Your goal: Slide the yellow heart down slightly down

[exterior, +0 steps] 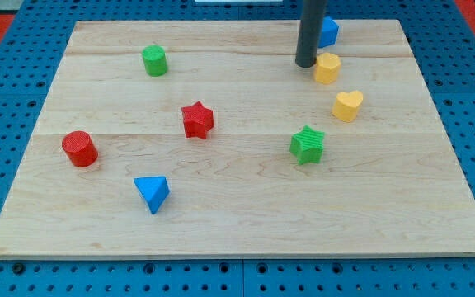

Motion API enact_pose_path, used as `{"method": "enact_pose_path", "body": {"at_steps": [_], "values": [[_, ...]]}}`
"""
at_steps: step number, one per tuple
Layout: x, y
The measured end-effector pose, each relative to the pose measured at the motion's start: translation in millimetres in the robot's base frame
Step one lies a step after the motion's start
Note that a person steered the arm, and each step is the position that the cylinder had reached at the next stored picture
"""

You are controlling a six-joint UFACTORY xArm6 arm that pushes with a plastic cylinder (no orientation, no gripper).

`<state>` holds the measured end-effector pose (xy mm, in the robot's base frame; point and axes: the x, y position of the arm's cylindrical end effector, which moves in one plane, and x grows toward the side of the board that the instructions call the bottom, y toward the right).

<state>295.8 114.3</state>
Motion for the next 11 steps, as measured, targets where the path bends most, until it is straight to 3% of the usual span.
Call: {"method": "enact_pose_path", "body": {"at_steps": [2,3,6,8,10,11], "values": [[8,24],[9,9],[61,15],[65,29],[96,30],[96,9]]}}
